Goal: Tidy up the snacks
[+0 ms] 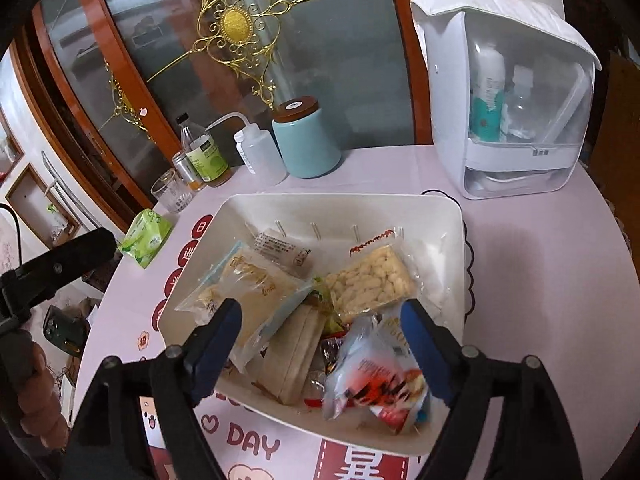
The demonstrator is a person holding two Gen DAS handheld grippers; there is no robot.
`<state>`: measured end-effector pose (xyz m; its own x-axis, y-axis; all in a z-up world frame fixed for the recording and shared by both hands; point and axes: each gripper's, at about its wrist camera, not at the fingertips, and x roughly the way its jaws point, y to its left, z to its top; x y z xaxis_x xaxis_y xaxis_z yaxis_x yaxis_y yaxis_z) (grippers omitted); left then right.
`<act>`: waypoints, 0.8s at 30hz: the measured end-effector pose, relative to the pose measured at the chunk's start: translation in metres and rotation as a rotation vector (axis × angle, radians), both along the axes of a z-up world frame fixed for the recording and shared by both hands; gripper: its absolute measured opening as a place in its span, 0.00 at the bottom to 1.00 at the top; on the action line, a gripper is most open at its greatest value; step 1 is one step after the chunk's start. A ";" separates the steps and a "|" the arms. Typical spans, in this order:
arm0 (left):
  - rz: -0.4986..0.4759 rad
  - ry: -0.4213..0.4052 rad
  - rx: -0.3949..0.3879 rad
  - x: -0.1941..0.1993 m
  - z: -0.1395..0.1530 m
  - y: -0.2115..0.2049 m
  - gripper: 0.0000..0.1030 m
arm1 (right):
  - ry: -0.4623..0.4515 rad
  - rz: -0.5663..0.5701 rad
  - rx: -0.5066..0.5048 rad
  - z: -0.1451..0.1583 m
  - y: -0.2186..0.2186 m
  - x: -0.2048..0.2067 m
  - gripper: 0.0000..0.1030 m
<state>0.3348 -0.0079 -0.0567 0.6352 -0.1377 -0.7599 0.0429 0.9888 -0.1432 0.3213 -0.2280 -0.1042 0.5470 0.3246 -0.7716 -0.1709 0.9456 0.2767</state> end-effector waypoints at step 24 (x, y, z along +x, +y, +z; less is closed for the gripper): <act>-0.041 -0.056 0.068 -0.115 0.050 -0.026 0.97 | -0.095 -0.035 -0.055 0.063 -0.004 -0.106 0.80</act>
<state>0.2195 -0.0344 -0.0066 0.6721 -0.1135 -0.7317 0.0892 0.9934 -0.0721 0.2149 -0.2320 -0.0413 0.6287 0.2629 -0.7319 -0.1603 0.9647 0.2088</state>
